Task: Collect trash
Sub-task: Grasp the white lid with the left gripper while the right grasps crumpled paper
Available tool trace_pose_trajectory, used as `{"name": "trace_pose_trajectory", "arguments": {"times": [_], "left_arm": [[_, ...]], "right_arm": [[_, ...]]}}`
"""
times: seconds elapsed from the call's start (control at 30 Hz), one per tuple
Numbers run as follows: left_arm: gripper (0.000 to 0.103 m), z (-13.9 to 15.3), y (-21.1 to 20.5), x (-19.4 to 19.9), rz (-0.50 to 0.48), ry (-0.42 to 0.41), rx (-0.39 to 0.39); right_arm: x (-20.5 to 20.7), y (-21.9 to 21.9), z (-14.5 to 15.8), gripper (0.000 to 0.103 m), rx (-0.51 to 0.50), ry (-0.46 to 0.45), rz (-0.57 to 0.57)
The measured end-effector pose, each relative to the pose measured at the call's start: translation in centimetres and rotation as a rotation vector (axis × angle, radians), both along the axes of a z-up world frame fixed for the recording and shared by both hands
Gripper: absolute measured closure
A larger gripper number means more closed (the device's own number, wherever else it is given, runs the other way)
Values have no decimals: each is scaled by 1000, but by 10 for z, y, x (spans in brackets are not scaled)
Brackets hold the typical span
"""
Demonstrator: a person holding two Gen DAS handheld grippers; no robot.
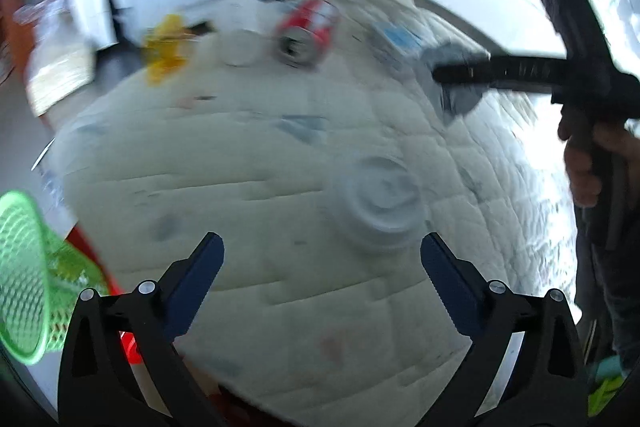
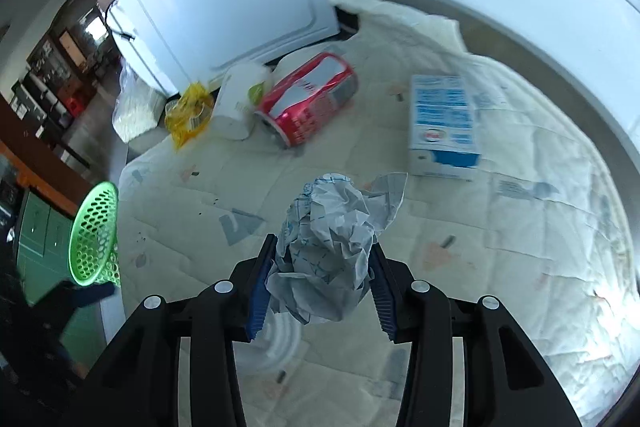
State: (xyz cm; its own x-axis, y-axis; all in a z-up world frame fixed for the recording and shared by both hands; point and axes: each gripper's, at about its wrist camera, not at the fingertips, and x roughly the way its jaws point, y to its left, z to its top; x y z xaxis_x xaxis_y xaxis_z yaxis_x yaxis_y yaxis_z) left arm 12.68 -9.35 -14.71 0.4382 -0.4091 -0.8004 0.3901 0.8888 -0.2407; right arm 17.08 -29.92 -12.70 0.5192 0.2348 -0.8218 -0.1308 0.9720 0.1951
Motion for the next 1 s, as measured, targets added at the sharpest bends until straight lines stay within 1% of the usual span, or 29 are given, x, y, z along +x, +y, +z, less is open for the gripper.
{"name": "trace_pose_trajectory", "arguments": {"times": [0.13,0.23,0.33,0.47,0.53,0.67,0.77,0.87,1.0], "left_arm": [[6,-11,-35,9,-66,19,44],[6,-17,-46,17,-85,20,73],[6,-22,-59,24,-111,41,88],[6,-34,-80,28,-151,28,179],[6,-42,-84,30,-158,28,216],[6,-48,-86,36,-151,40,220],[6,-47,-87,38,-157,28,218],[10,-46,-87,40,-164,18,212],[11,-45,-85,38,-160,2,197]], "right_arm": [[-6,-15,4,60,10,-11,-20],[-11,-26,5,60,20,-17,-32],[-13,-33,4,60,27,-20,-41],[-13,-39,0,60,37,-16,-48],[-13,-39,-2,60,42,-14,-50],[-13,-41,-6,60,46,-7,-52],[-12,-40,-8,60,46,-2,-52],[-12,-40,-9,60,47,-2,-52],[-13,-38,-8,60,48,-3,-50]]}}
